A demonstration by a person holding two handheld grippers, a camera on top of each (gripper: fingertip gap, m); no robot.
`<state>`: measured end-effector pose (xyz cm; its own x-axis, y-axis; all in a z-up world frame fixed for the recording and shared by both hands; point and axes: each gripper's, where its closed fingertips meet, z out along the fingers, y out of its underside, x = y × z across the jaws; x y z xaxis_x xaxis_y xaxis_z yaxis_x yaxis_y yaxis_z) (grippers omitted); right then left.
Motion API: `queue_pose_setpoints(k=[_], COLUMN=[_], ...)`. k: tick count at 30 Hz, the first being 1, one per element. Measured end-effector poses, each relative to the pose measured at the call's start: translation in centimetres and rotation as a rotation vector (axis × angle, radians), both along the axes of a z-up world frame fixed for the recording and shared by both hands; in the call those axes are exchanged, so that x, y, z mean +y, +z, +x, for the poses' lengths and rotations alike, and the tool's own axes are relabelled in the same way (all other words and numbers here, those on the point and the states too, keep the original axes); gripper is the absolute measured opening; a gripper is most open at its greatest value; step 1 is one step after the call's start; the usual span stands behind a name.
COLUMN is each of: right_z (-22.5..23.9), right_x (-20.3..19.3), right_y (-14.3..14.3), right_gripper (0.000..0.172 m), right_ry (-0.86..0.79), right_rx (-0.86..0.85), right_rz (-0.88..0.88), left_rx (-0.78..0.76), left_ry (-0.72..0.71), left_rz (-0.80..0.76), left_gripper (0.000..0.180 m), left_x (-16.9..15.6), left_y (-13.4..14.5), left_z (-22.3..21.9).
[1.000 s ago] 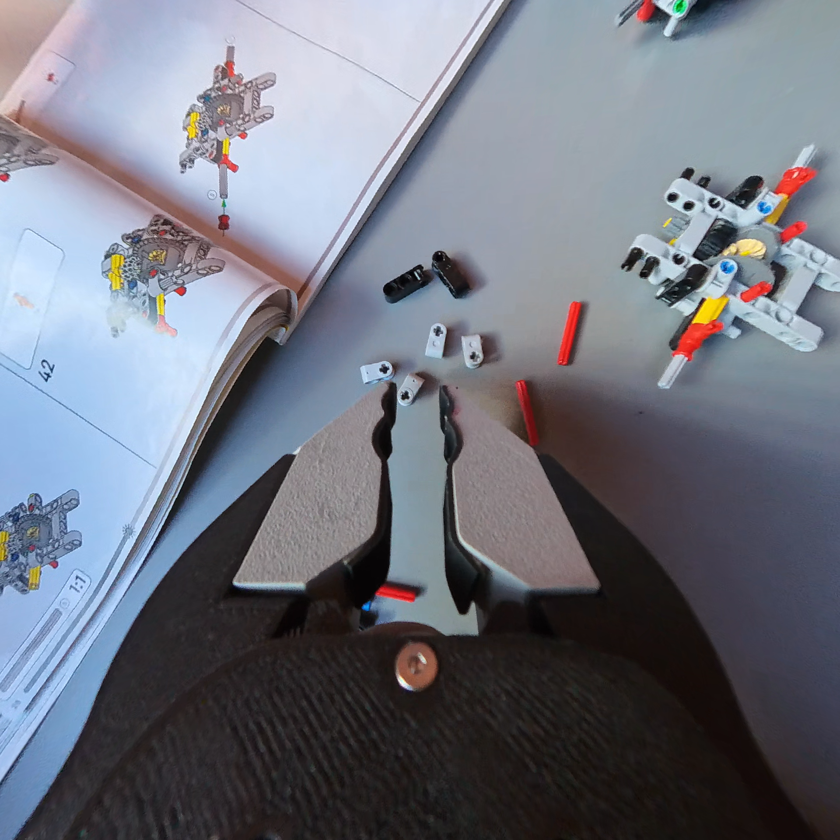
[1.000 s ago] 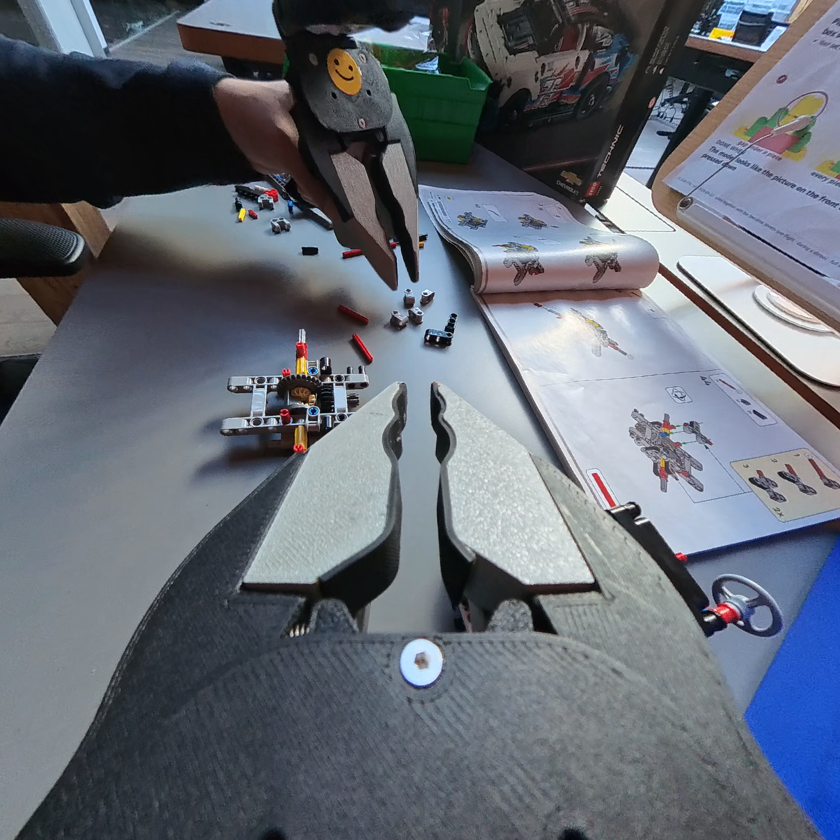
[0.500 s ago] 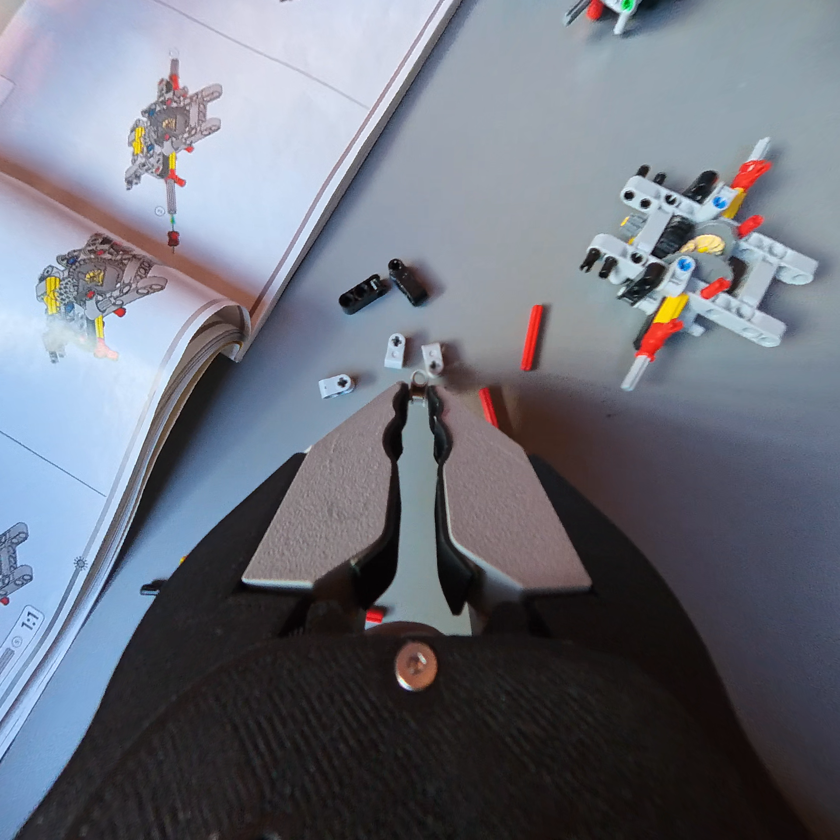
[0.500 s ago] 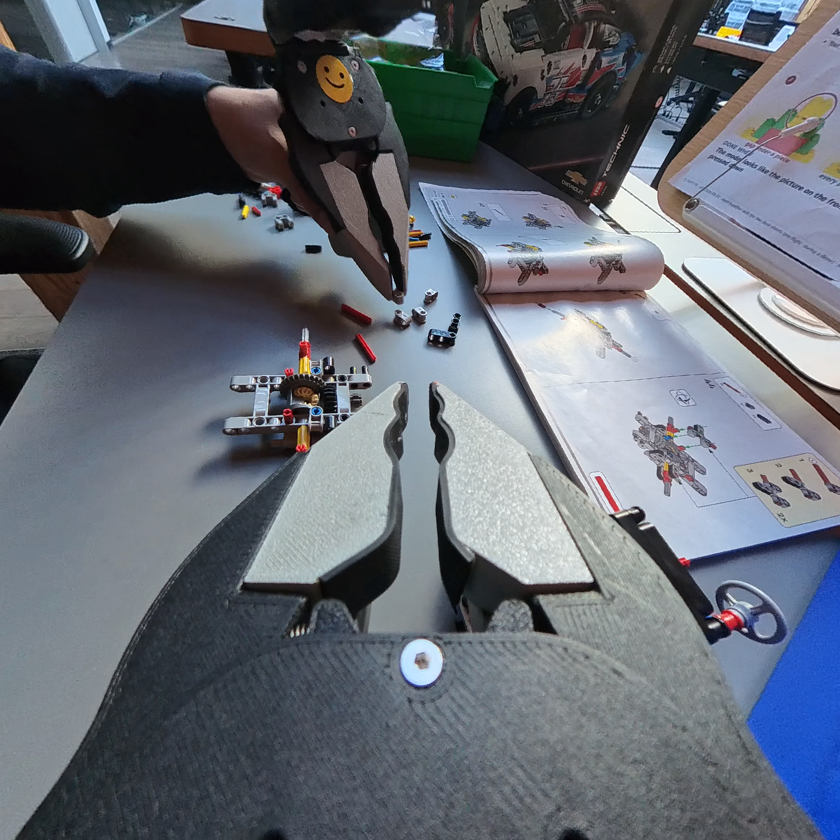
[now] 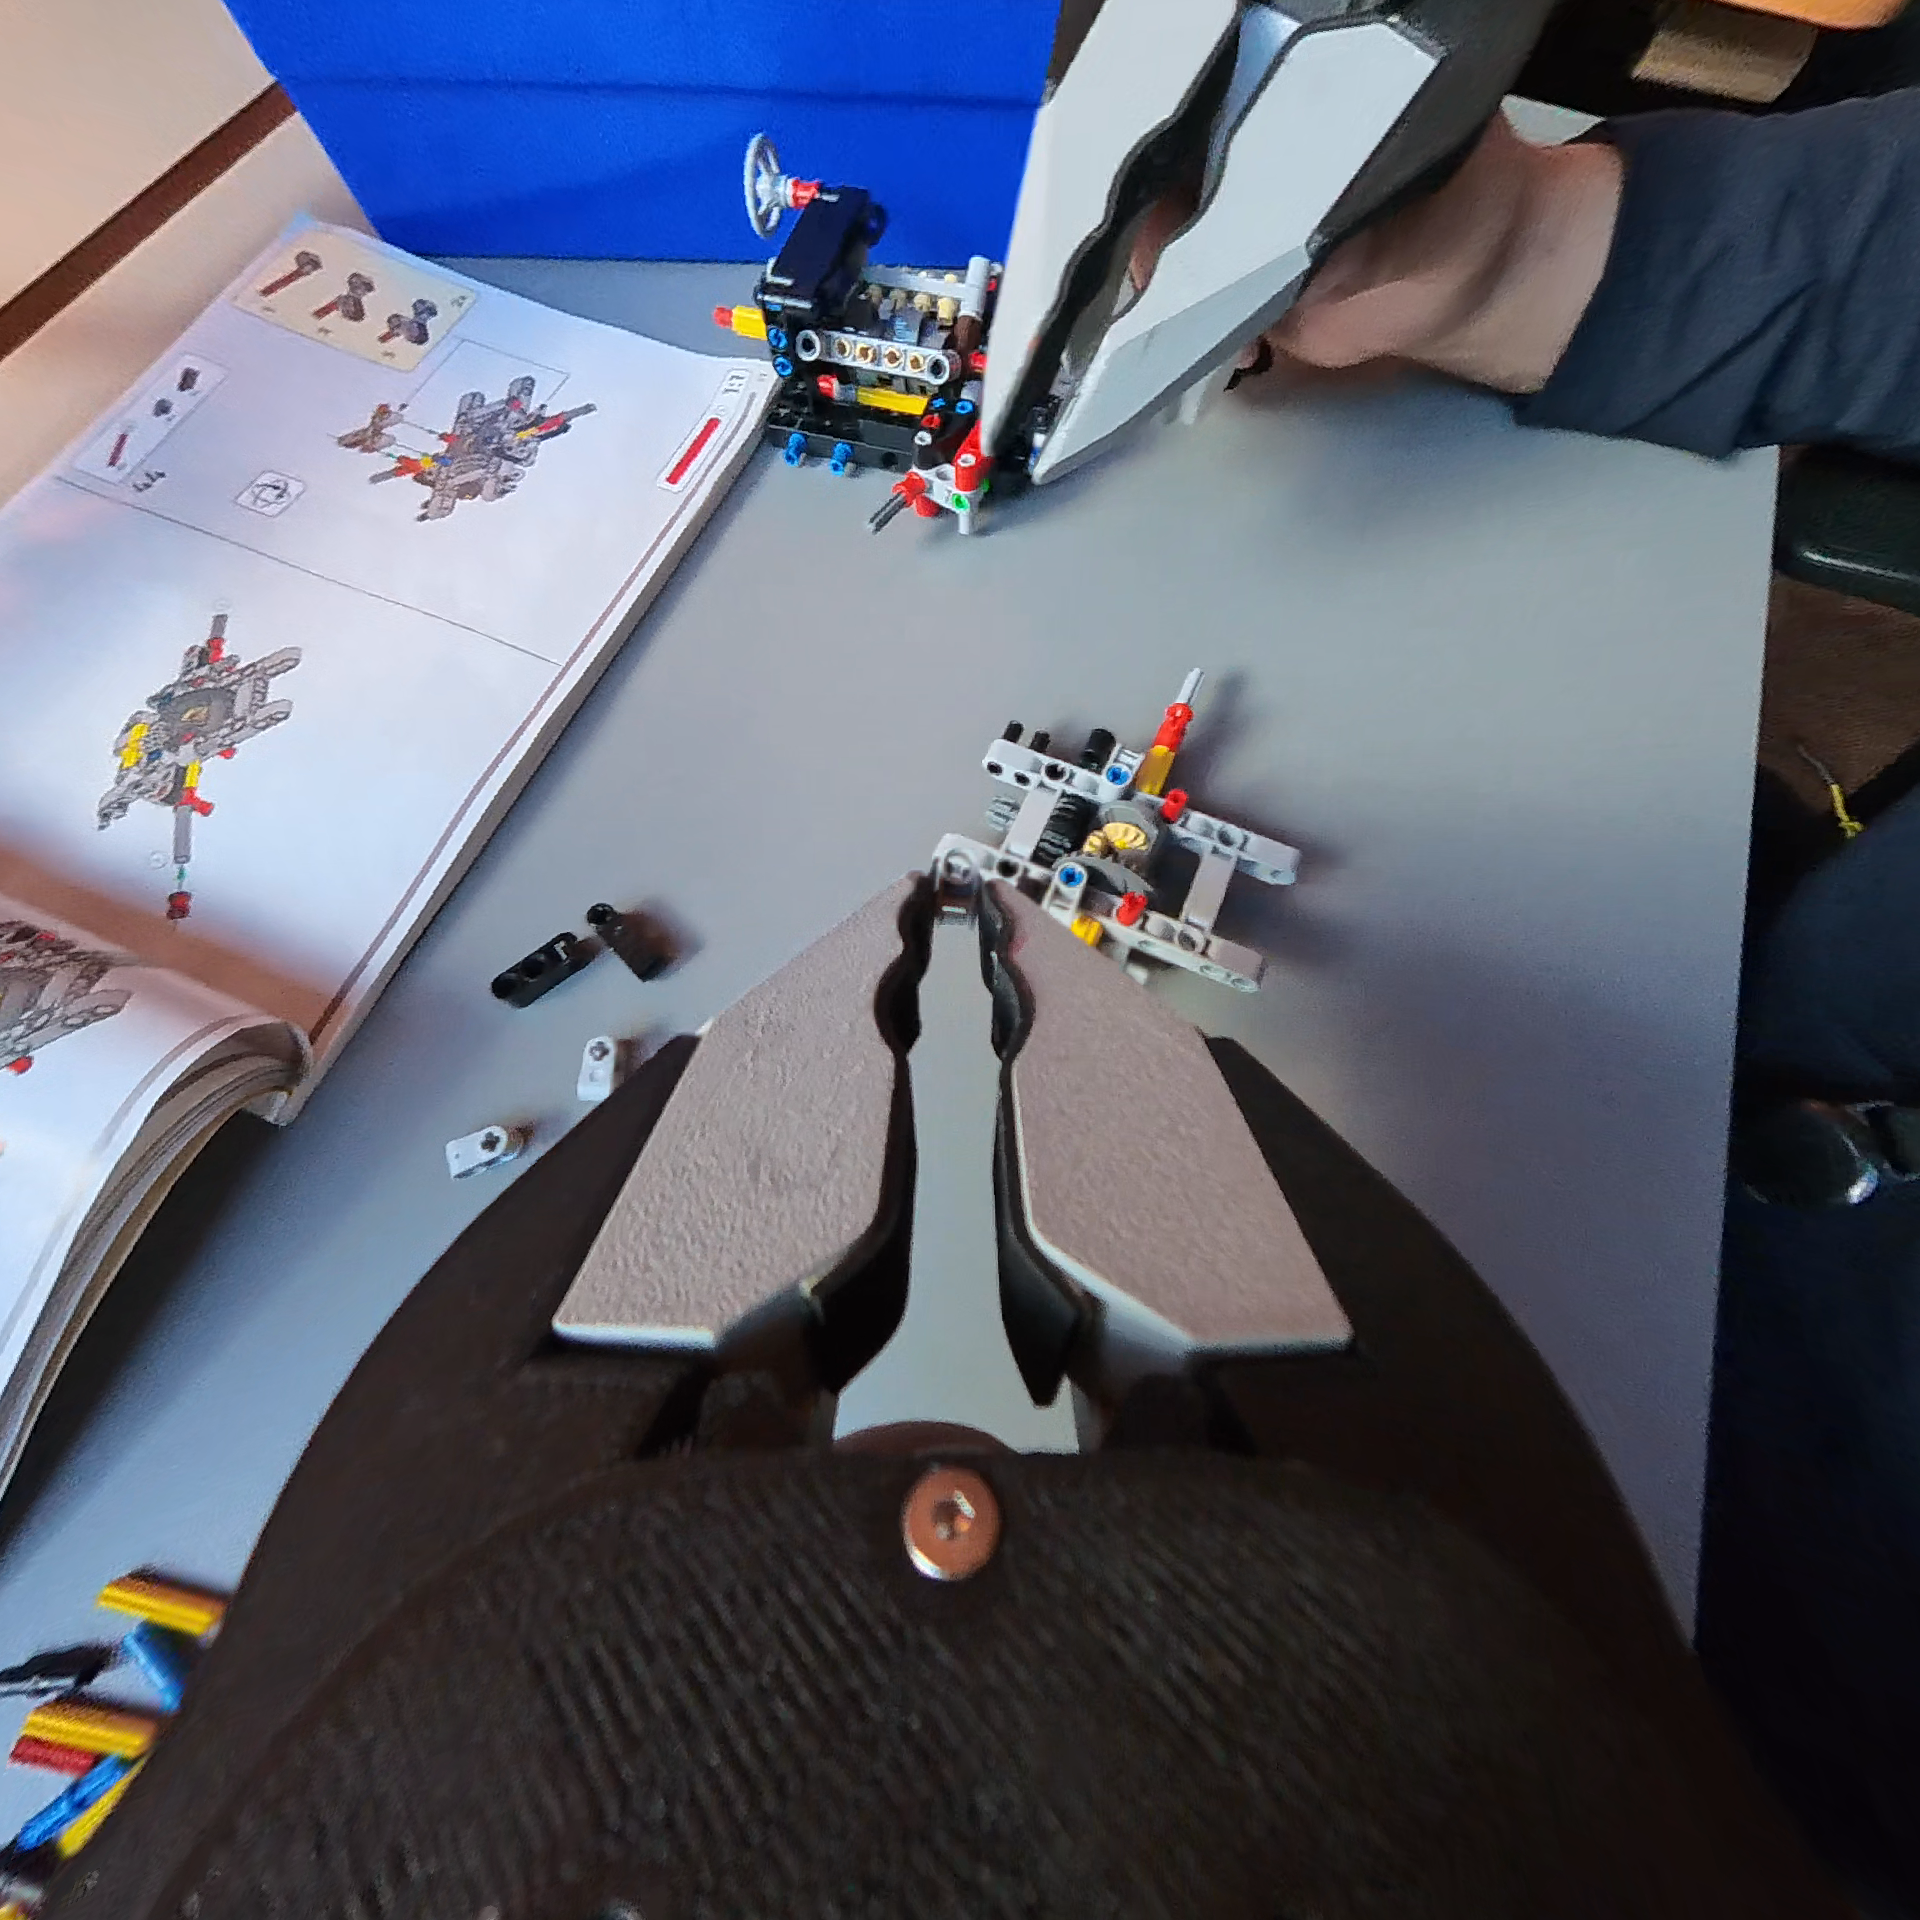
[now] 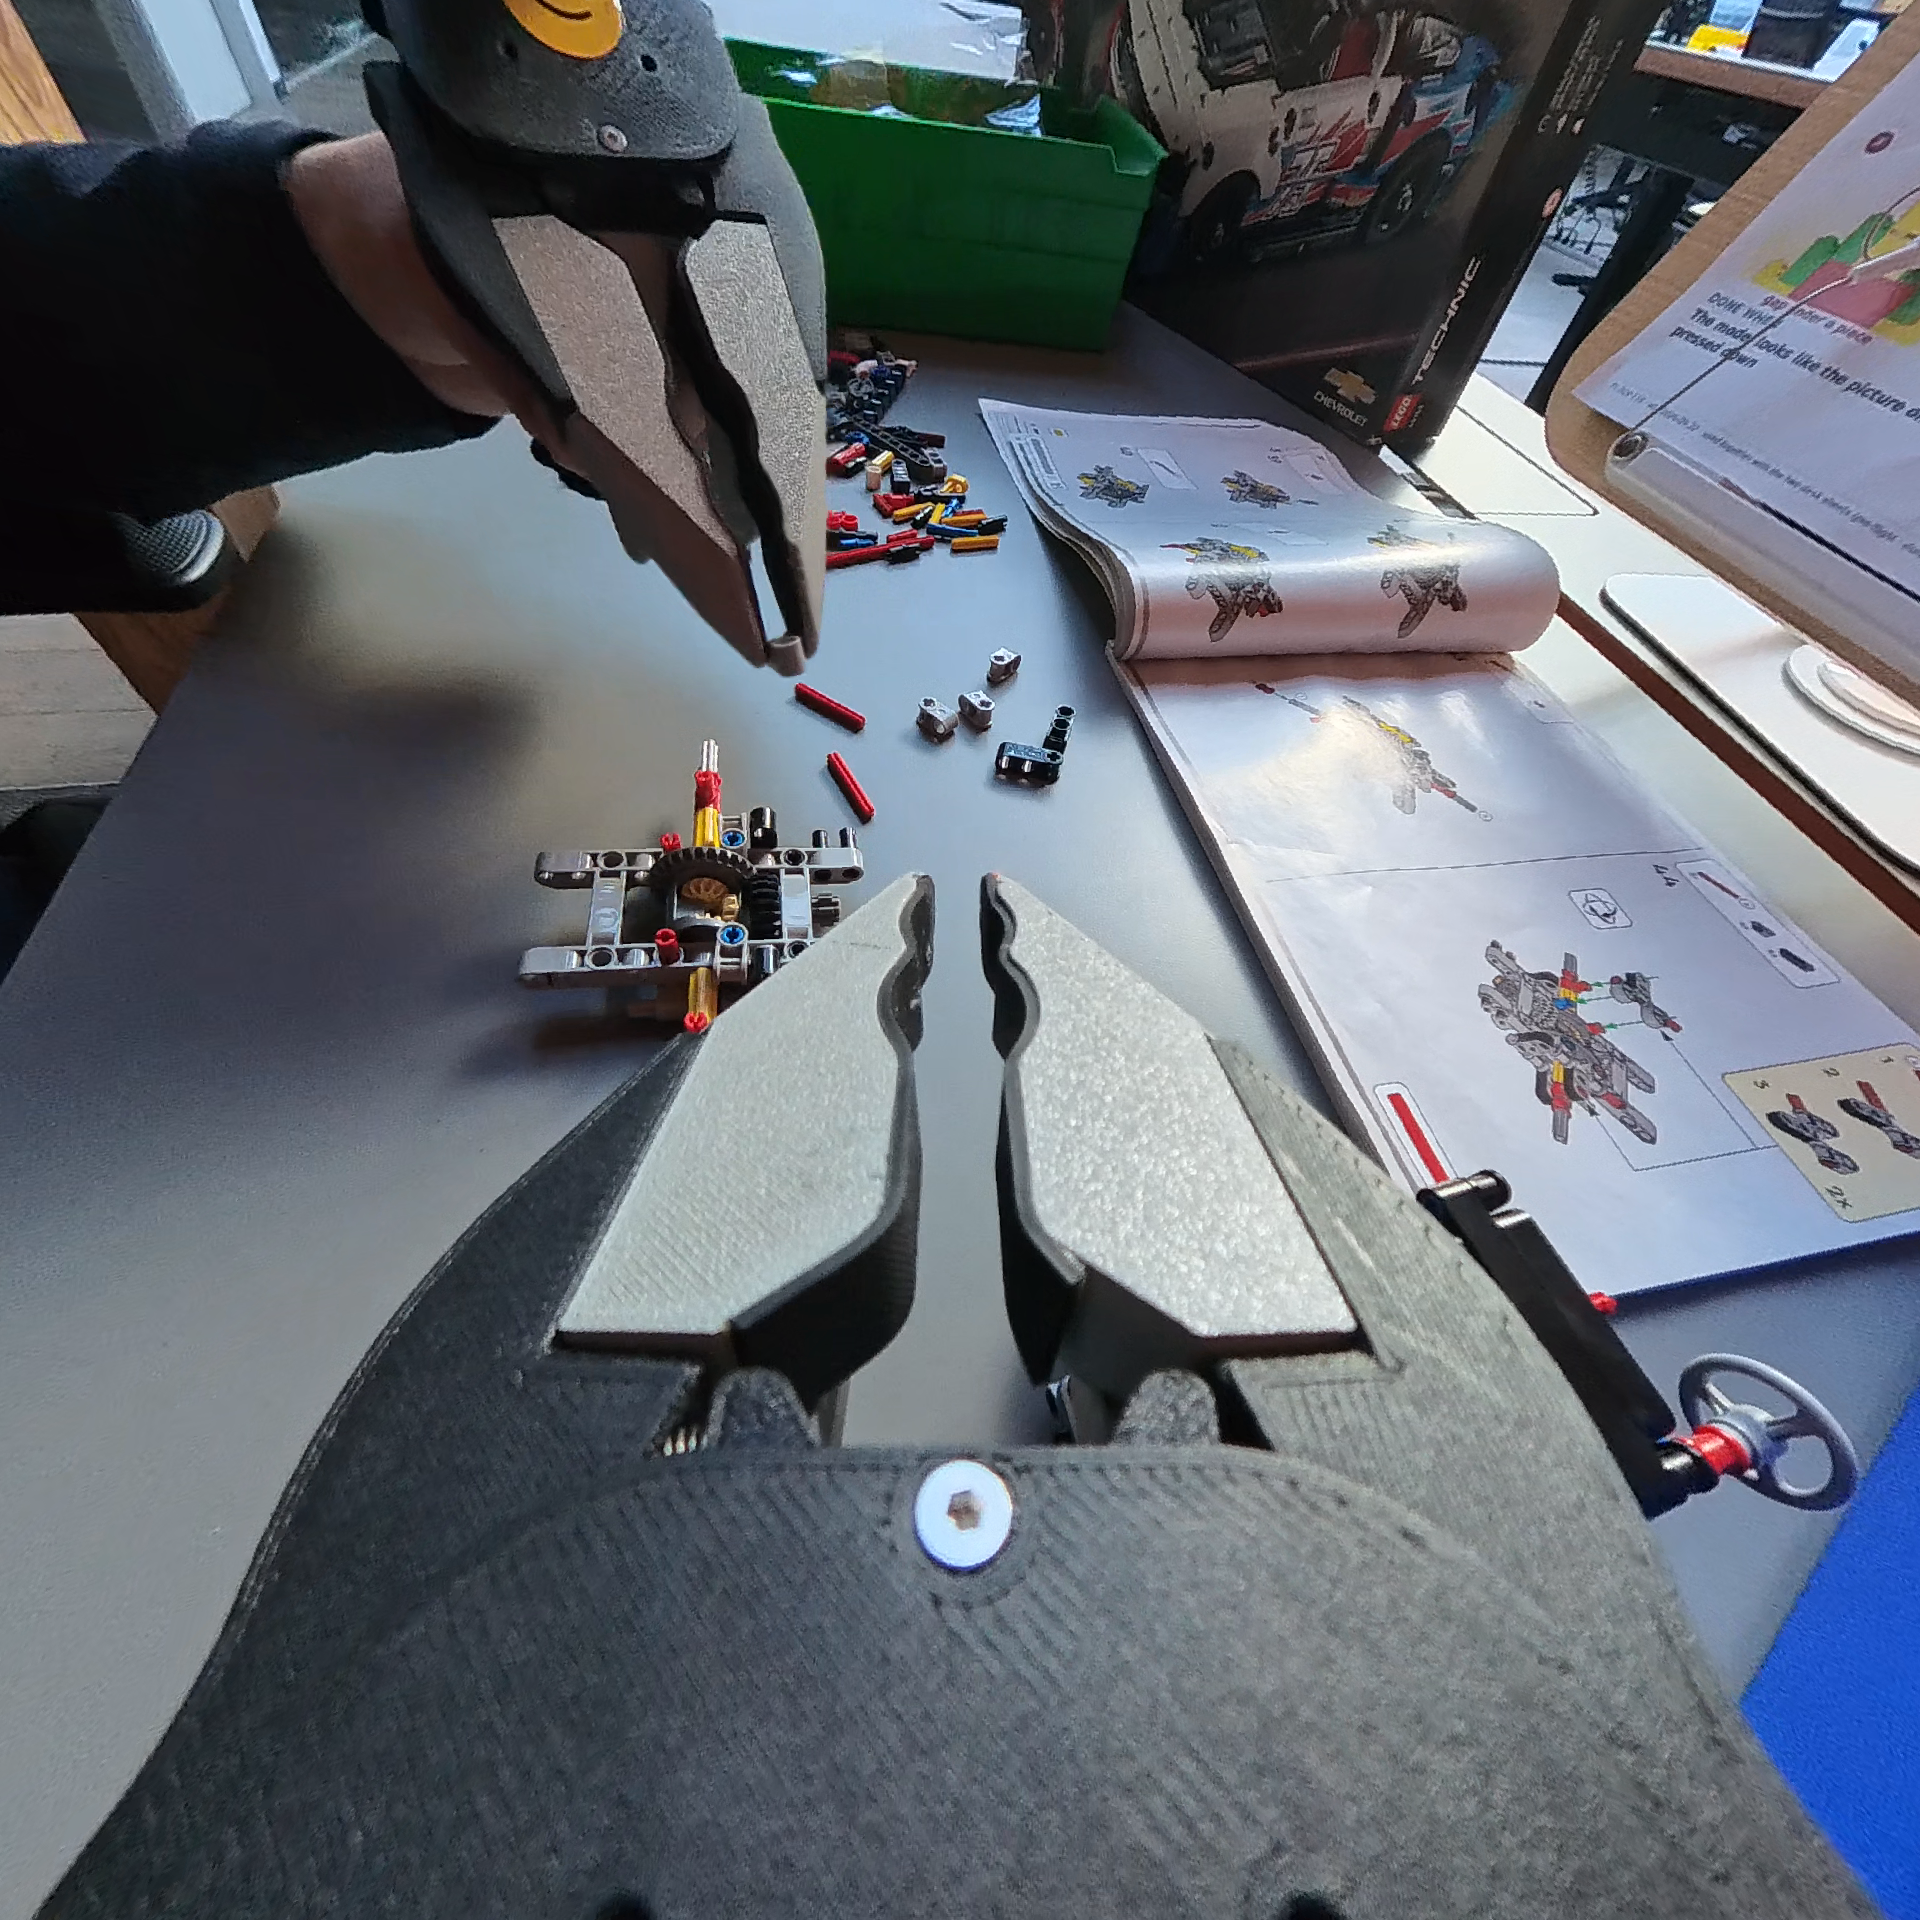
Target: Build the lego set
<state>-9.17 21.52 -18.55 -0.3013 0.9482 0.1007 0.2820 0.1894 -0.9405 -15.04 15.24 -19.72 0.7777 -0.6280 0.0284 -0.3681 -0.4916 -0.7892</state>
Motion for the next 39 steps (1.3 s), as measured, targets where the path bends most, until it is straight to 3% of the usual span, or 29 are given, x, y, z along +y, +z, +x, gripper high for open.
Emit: queue_pose_setpoints(k=[8,25,39], right_z=[0.0,0.3,1.0], right_x=[-0.2,-1.7,-5.3], right_y=[0.0,0.4,-0.8], right_gripper=[0.006,0.009,0.014], right_ry=[0.006,0.063,0.179], right_rx=[-0.002,0.005,-0.07], right_rz=[0.008,0.018,0.094], left_rx=[0.002,-0.006,0.073], left_ry=[-0.014,-0.087,-0.127], left_rz=[-0.044,-0.049,-0.071], left_gripper=[0.006,0.006,0.006], left_x=[-0.6,-1.3,-1.1], left_y=[-1.4,-0.7,-2.0], left_z=[1.1,4.6,6.9])
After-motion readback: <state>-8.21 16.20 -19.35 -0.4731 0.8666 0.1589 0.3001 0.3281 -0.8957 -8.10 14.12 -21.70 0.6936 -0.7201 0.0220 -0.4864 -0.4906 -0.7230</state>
